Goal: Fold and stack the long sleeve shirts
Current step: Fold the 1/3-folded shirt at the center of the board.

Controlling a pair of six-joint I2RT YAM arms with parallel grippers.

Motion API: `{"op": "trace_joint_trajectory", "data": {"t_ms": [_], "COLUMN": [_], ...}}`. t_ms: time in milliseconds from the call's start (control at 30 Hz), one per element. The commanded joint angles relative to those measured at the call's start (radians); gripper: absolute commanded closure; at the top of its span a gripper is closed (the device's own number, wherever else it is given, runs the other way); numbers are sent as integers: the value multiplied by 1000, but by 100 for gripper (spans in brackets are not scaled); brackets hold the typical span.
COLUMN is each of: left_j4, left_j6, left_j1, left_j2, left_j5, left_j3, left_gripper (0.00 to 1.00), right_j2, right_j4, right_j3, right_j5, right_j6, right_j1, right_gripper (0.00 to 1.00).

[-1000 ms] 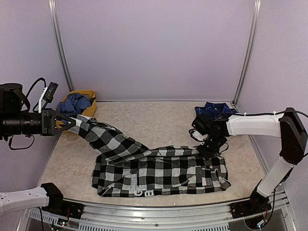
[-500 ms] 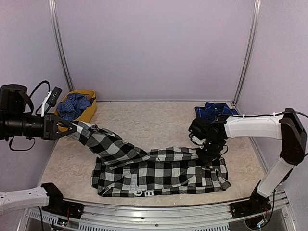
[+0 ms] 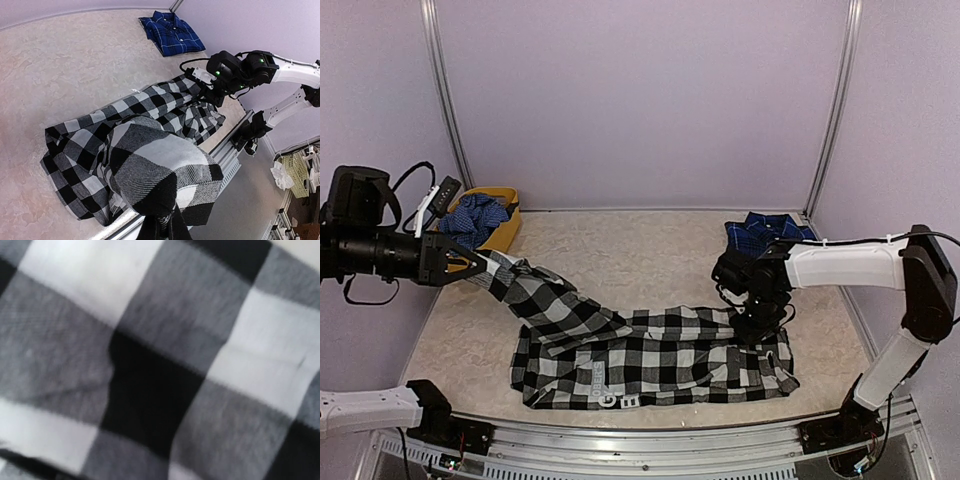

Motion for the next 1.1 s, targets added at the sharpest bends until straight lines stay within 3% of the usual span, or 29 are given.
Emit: {"op": "trace_joint_trajectory", "data": {"t_ms": [0, 333, 767, 1067], "left_j4": [2, 46, 187, 269], "left_j6": [26, 63, 60, 52], "left_j1": [-12, -27, -21, 11], "left_j2": [10, 33, 103, 164], "left_j5": [27, 97, 136, 178], "left_j3": [31, 31, -29, -82], "left_gripper": [100, 100, 100, 100], "right_j2": [1, -164, -116, -20], "right_j4": [-28, 49, 300, 270], "right_j3": [-18, 13, -121, -158], "right_j5": [0, -28, -112, -24], "right_j6": [21, 5, -8, 30], "right_j1": [24, 36, -158, -183], "right_gripper": [75, 50, 63, 63]}}
